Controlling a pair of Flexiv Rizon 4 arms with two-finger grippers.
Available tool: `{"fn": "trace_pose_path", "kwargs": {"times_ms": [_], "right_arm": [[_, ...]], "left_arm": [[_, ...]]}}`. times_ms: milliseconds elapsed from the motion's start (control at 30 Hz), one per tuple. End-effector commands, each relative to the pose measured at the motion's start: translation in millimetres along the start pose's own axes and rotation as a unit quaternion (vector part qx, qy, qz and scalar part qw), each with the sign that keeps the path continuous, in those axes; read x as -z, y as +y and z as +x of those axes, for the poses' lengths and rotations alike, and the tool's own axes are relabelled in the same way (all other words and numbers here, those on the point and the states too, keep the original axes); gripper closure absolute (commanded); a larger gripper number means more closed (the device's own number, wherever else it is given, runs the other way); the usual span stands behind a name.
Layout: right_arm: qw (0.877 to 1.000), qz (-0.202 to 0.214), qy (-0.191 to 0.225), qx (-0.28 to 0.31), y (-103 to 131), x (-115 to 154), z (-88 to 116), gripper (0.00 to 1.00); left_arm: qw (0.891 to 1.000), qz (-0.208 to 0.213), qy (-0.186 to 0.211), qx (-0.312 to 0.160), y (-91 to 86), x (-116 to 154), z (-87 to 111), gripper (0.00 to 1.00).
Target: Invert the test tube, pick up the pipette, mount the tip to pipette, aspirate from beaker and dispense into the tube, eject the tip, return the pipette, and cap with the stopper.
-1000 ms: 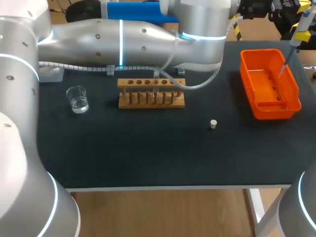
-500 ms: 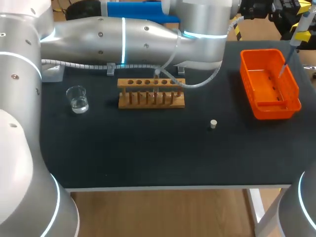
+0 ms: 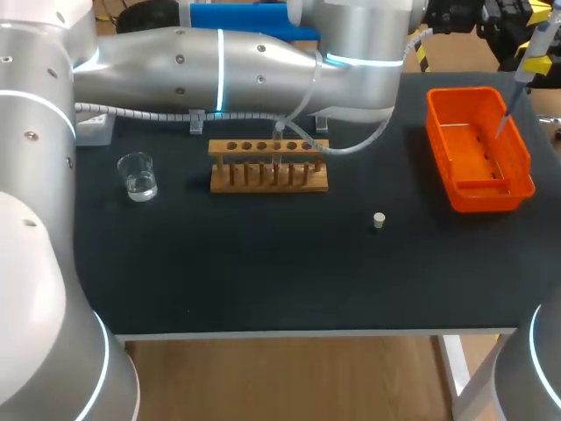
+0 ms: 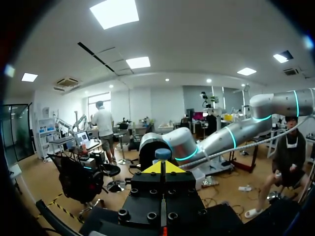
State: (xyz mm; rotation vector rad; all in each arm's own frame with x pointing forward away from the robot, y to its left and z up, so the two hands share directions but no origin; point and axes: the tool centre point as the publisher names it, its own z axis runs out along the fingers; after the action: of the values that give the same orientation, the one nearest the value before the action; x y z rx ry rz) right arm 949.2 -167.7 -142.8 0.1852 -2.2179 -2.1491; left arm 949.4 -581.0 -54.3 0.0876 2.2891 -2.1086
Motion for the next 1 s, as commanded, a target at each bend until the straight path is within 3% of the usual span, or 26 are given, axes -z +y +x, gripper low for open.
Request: {"fn": "trace_pose_path", "kwargs": {"times_ms": [33,1000], "right_arm": [[1.0,0.001,0.0,0.0,2.1,0.1,0.2,1.0],[1.0,0.001,0.0,0.0,2.1,0.1,0.2,1.0]], "left_arm": [[1.0,-0.002,0.002,0.001,1.5,-0.7,-1.3,1.0],[1.0,-0.011,0.013,0.006,13.6,-2.1,2.9,1.0]]}}
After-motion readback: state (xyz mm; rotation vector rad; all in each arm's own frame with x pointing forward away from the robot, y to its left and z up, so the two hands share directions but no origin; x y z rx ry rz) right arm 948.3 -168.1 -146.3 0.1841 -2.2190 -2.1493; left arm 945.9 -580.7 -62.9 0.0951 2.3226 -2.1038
